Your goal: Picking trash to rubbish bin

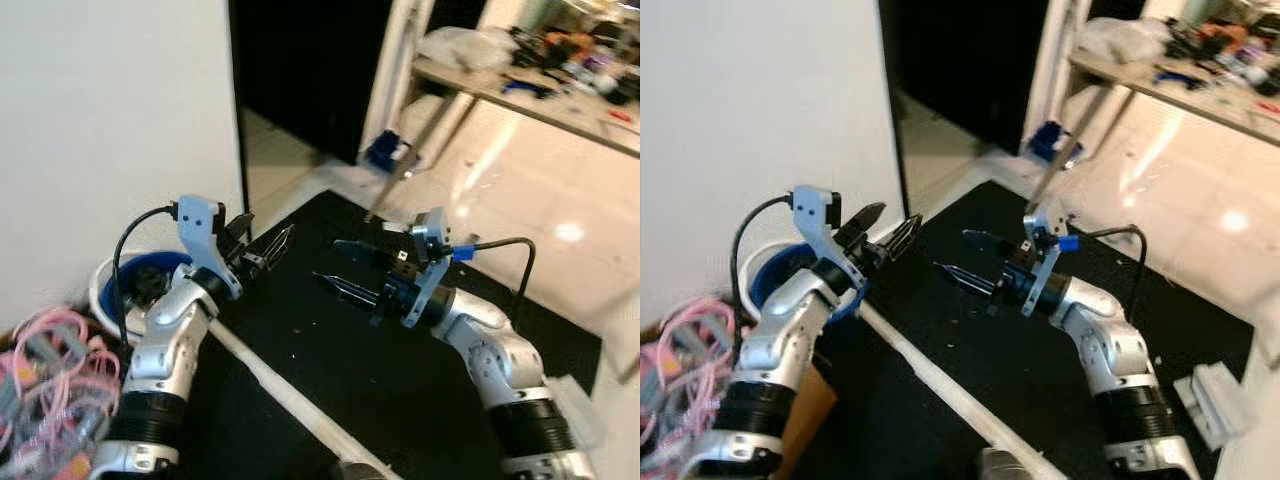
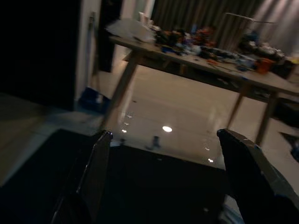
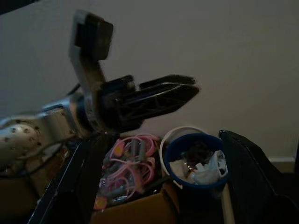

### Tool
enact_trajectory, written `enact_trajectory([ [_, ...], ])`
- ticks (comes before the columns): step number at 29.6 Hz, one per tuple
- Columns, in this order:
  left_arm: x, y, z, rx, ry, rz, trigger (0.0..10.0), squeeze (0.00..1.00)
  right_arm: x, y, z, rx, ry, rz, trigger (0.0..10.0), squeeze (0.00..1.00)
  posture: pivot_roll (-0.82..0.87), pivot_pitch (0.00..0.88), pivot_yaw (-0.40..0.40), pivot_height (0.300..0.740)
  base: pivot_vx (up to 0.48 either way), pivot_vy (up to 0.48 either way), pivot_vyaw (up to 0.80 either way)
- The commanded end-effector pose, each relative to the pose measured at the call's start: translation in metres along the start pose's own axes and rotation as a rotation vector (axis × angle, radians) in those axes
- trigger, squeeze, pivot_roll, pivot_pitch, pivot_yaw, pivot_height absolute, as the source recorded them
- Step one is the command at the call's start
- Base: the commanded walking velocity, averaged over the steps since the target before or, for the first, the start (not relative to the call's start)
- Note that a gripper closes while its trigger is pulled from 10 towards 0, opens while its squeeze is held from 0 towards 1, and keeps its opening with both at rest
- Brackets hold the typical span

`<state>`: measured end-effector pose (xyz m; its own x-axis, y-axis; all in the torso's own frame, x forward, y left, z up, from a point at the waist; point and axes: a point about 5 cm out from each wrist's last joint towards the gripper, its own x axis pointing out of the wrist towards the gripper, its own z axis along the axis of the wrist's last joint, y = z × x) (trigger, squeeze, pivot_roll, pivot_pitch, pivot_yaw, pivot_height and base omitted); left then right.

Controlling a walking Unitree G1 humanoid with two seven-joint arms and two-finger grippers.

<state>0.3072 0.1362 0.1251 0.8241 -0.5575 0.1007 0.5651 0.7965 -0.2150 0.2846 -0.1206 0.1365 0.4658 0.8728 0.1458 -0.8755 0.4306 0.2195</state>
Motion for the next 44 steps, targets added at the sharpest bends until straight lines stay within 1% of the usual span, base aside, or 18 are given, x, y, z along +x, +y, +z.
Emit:
enact_trajectory([
  [1,-0.0011,0.0010,-0.0029,0.003,0.013,0.009,10.0,0.00,-0.0021,-0.0011,0.0027,-0.003,-0.007,-0.006,9.3,0.00,0.00,0.000,-0.013,0.740,0.000,0.000,-0.79],
  [4,-0.0011,0.0013,-0.0030,0.003,0.013,0.010,10.0,0.00,-0.0019,-0.0011,0.0026,-0.002,-0.007,-0.004,9.3,0.00,0.00,0.000,-0.014,0.740,0.000,0.000,-0.79],
  [11,-0.0010,0.0019,-0.0035,0.003,0.017,0.009,10.0,0.00,-0.0016,-0.0009,0.0026,-0.003,-0.005,-0.003,8.9,0.00,0.00,0.000,-0.016,0.740,0.000,0.000,-0.79],
  [21,-0.0011,0.0020,-0.0045,0.006,0.021,0.012,10.0,0.00,-0.0017,-0.0005,0.0022,-0.002,-0.006,-0.001,8.7,0.00,0.00,0.000,-0.015,0.740,0.000,0.000,-0.79],
  [25,-0.0007,0.0021,-0.0048,0.006,0.022,0.012,10.0,0.00,-0.0017,-0.0007,0.0022,-0.004,-0.006,-0.004,8.5,0.00,0.00,0.000,-0.018,0.740,0.000,0.000,-0.79],
  [31,-0.0005,0.0017,-0.0050,0.015,0.022,0.007,10.0,0.00,-0.0015,-0.0010,0.0022,-0.006,-0.010,-0.006,8.4,0.00,0.00,0.000,-0.018,0.740,0.000,0.000,-0.79],
  [34,-0.0005,0.0009,-0.0047,0.020,0.019,-0.001,10.0,0.00,-0.0011,-0.0011,0.0026,-0.007,-0.016,-0.008,8.8,0.00,0.00,0.000,-0.018,0.740,0.307,0.000,-0.80],
  [38,-0.0005,0.0005,-0.0046,0.022,0.018,-0.005,10.0,0.00,-0.0010,-0.0012,0.0030,-0.008,-0.022,-0.012,8.9,0.00,0.00,0.000,-0.018,0.740,0.361,0.000,-0.80],
  [39,-0.0005,0.0004,-0.0045,0.023,0.017,-0.006,10.0,0.00,-0.0012,-0.0016,0.0043,-0.014,-0.039,-0.021,9.1,0.00,0.00,0.000,-0.018,0.740,0.371,0.000,0.00],
  [43,-0.0004,0.0003,-0.0041,0.024,0.015,-0.007,10.0,0.00,-0.0014,-0.0017,0.0052,-0.018,-0.044,-0.023,9.3,0.00,0.00,0.000,-0.015,0.740,0.382,0.000,0.00],
  [44,-0.0003,0.0003,-0.0038,0.025,0.015,-0.008,10.0,0.00,-0.0014,-0.0017,0.0054,-0.019,-0.043,-0.022,9.4,0.00,0.00,0.000,-0.015,0.740,0.394,0.000,0.00],
])
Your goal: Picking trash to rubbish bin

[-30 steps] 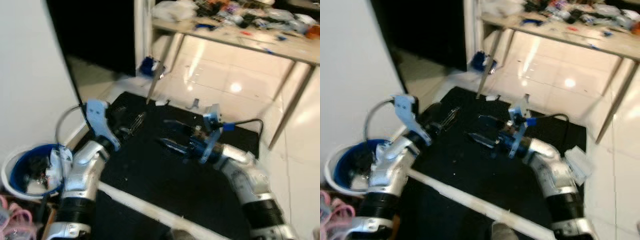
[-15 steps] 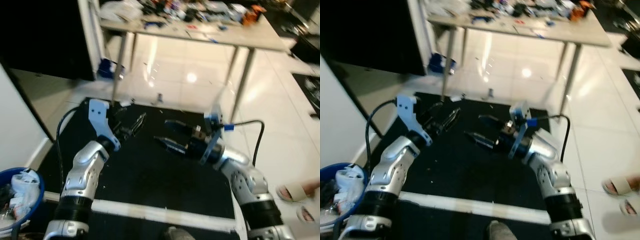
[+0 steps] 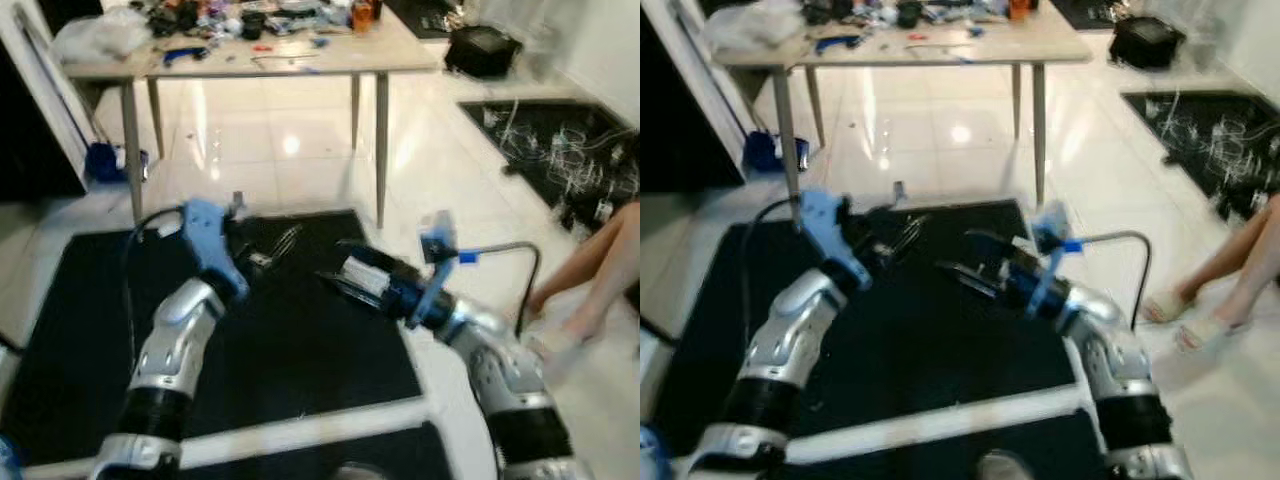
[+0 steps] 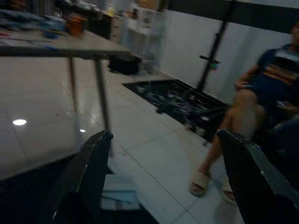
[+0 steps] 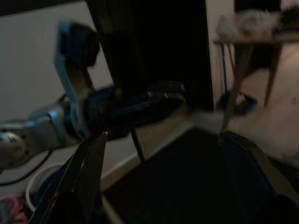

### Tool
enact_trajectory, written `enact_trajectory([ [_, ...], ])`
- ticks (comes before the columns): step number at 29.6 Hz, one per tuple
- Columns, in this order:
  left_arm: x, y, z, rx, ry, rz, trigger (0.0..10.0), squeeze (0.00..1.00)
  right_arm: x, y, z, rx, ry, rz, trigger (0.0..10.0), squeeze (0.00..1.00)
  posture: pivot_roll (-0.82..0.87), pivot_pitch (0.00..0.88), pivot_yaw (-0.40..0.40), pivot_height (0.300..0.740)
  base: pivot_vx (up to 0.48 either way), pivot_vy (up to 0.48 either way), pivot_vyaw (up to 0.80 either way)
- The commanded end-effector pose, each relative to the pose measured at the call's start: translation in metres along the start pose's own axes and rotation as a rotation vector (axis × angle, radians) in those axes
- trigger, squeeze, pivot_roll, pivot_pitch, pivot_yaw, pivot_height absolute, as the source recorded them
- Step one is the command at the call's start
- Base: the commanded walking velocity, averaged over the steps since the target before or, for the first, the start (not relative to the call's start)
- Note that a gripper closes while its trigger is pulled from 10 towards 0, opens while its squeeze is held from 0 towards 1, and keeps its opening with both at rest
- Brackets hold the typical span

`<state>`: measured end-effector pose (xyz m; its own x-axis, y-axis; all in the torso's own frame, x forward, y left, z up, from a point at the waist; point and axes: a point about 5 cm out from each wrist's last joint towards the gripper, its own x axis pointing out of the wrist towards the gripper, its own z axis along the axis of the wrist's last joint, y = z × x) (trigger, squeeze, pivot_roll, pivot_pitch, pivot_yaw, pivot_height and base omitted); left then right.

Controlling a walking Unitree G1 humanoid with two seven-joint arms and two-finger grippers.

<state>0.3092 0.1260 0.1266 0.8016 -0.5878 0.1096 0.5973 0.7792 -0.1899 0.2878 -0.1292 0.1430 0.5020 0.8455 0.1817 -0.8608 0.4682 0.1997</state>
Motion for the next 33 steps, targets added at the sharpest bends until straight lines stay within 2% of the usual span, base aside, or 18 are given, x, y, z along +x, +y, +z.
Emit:
enact_trajectory([
  [1,-0.0080,0.0072,-0.0028,0.004,0.016,0.030,10.0,0.00,0.0034,0.0037,-0.0033,0.009,0.003,0.014,9.6,0.00,0.00,0.000,-0.015,0.740,0.394,0.000,0.00],
  [33,-0.0076,0.0060,-0.0015,0.020,0.011,0.013,10.0,0.00,0.0029,0.0037,-0.0021,-0.005,-0.003,0.015,9.6,0.00,0.00,0.000,-0.015,0.740,0.435,0.000,0.00],
])
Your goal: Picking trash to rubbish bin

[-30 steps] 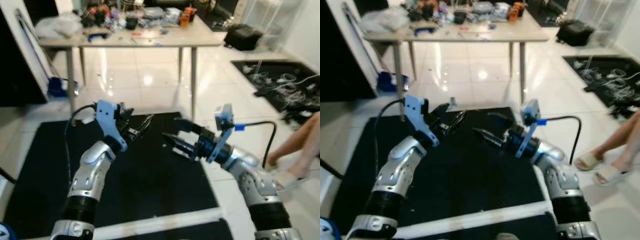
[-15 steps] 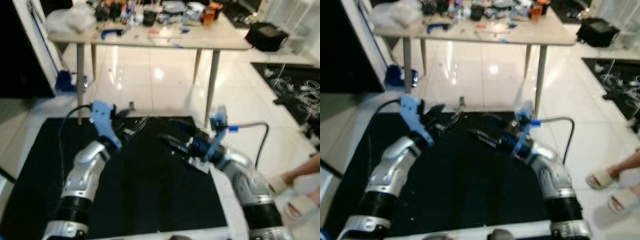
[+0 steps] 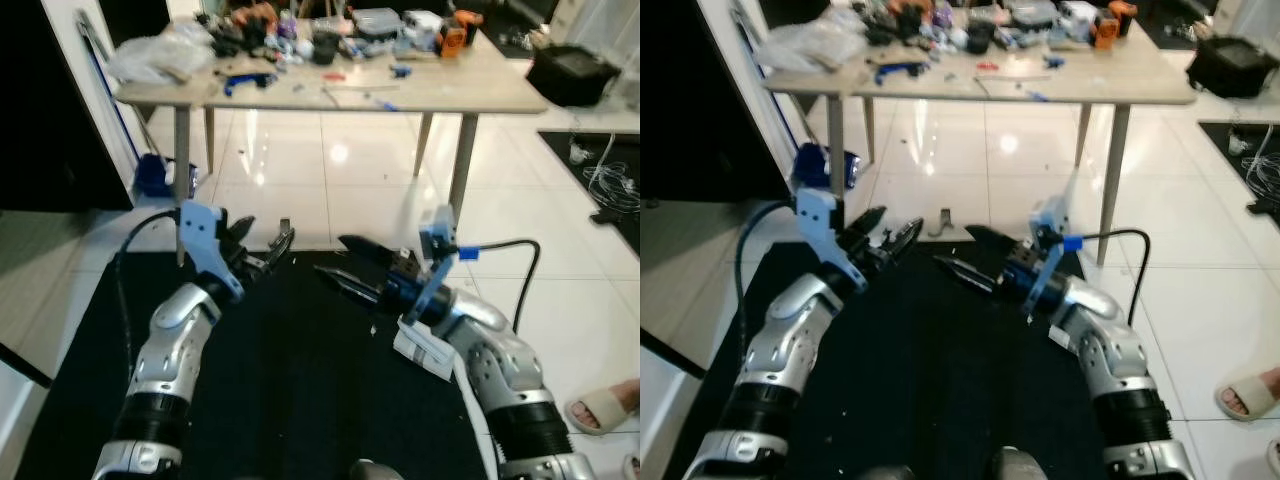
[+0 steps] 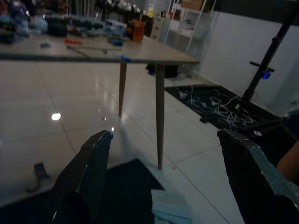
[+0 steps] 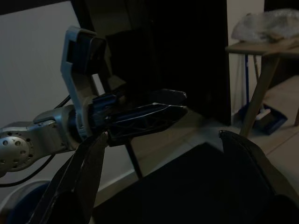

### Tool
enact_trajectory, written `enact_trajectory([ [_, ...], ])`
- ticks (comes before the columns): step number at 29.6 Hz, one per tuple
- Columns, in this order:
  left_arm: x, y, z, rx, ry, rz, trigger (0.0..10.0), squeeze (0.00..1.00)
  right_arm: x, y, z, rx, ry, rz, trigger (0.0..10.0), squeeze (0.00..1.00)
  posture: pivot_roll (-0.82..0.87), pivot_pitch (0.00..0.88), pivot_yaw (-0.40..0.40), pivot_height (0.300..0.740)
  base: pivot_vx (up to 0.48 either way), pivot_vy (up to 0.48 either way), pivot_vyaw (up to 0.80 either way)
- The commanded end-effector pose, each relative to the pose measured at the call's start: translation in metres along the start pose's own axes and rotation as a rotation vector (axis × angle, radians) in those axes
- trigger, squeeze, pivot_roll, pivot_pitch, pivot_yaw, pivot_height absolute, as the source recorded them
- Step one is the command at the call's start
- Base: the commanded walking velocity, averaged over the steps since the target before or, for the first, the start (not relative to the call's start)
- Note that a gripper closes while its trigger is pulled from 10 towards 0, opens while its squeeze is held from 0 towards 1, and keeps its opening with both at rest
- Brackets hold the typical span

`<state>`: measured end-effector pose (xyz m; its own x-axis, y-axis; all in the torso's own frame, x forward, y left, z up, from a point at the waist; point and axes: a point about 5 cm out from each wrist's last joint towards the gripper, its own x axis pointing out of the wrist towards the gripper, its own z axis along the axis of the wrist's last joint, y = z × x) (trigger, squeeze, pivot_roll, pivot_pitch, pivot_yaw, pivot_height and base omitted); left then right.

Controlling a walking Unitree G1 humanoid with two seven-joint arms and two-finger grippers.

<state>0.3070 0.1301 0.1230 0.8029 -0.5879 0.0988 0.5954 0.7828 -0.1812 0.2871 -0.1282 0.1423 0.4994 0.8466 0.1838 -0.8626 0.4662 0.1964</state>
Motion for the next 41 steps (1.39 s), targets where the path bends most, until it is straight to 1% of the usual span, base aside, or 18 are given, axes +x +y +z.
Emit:
enact_trajectory([
  [1,-0.0030,0.0033,0.0013,0.015,0.000,0.008,10.0,0.00,0.0026,0.0028,-0.0011,-0.003,-0.001,0.012,9.8,0.00,0.00,0.000,-0.015,0.740,0.480,0.000,0.00],
  [41,-0.0026,0.0014,0.0003,0.039,0.004,-0.015,10.0,0.00,0.0025,0.0023,-0.0025,0.001,0.003,0.013,9.3,0.00,-0.01,0.000,-0.019,0.740,0.480,0.000,0.00],
])
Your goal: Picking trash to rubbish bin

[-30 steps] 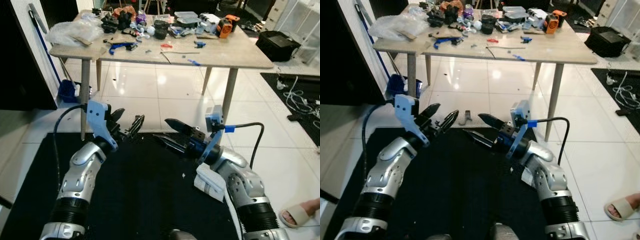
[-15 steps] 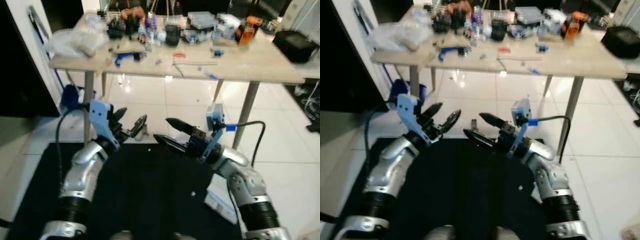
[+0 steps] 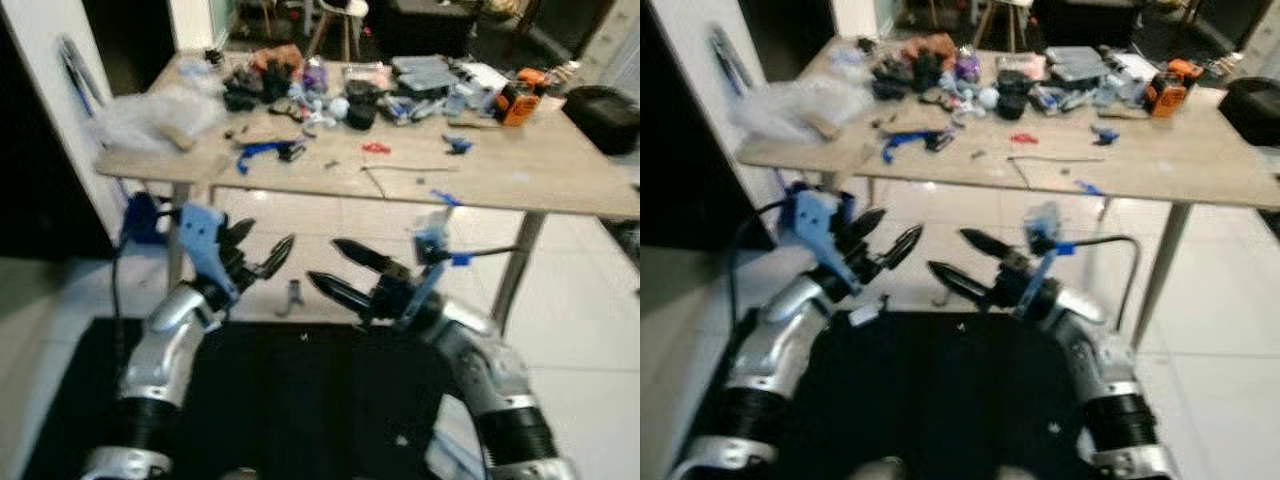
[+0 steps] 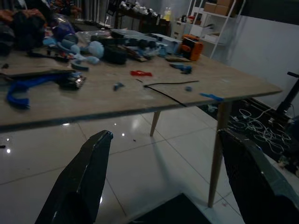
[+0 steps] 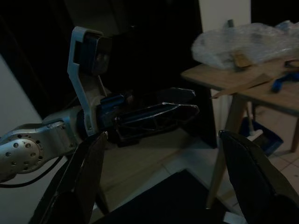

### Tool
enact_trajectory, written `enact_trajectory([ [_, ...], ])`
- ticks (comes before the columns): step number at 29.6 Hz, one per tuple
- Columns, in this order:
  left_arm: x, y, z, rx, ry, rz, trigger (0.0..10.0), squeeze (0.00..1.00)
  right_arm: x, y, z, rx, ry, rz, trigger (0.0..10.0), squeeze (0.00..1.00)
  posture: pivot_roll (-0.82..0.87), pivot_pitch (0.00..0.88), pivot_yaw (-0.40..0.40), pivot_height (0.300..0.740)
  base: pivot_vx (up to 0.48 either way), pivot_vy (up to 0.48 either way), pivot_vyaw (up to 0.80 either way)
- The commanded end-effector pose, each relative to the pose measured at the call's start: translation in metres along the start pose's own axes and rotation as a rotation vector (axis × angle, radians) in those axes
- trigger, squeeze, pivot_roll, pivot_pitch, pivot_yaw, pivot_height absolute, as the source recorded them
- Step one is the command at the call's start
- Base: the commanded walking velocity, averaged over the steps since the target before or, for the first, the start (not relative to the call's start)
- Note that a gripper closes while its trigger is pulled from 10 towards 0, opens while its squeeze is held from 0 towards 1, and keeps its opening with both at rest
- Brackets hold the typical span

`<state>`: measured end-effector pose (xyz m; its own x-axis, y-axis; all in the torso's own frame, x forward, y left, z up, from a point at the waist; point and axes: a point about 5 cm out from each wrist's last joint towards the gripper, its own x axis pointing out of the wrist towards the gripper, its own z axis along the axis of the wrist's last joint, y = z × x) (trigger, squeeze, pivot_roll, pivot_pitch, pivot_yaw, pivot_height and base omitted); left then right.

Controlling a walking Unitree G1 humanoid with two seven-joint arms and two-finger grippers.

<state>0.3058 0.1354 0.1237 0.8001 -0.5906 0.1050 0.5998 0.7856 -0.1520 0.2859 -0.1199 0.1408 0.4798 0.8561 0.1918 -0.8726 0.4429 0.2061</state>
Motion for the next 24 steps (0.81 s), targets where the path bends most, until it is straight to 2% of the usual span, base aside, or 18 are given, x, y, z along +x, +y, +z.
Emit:
enact_trajectory([
  [1,0.0015,-0.0019,-0.0015,0.010,0.009,-0.010,10.0,0.00,-0.0037,-0.0022,0.0011,-0.013,0.007,-0.010,9.3,0.00,-0.01,0.000,-0.019,0.740,0.480,0.000,0.00],
  [24,0.0021,-0.0017,-0.0002,0.016,0.004,-0.008,10.0,0.00,-0.0034,-0.0026,0.0015,-0.005,0.006,-0.010,9.2,0.00,-0.01,0.000,-0.017,0.740,0.480,0.000,0.00],
])
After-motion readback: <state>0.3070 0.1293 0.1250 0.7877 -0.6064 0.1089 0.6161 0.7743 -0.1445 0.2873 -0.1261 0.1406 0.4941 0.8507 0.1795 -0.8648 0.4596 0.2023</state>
